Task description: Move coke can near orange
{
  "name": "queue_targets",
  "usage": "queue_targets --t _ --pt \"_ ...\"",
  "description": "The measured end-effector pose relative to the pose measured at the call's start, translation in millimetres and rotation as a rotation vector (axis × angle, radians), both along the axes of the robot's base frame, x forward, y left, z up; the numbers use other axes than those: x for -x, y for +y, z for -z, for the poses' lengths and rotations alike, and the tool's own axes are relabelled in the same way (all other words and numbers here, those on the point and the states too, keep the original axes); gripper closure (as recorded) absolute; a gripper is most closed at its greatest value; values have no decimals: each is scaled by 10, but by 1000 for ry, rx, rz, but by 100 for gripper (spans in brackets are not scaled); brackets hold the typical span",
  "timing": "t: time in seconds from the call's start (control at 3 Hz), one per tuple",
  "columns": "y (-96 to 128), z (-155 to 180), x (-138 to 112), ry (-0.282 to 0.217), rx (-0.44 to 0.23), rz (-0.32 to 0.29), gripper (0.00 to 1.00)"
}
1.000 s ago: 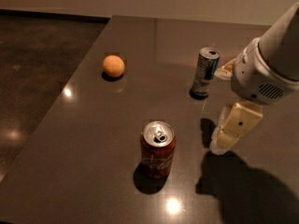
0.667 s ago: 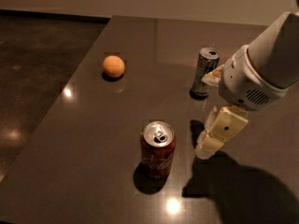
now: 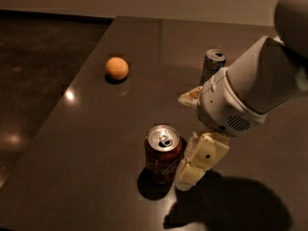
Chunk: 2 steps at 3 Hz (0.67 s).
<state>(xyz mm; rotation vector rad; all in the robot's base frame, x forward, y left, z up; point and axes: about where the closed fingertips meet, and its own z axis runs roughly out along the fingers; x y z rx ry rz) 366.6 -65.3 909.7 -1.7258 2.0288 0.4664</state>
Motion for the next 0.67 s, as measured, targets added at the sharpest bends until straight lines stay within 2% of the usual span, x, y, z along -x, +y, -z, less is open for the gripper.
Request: queue_targets --t 0.33,0.67 --pt "126 68 93 2 5 -38 0" --pt "244 62 119 5 -5 -65 17"
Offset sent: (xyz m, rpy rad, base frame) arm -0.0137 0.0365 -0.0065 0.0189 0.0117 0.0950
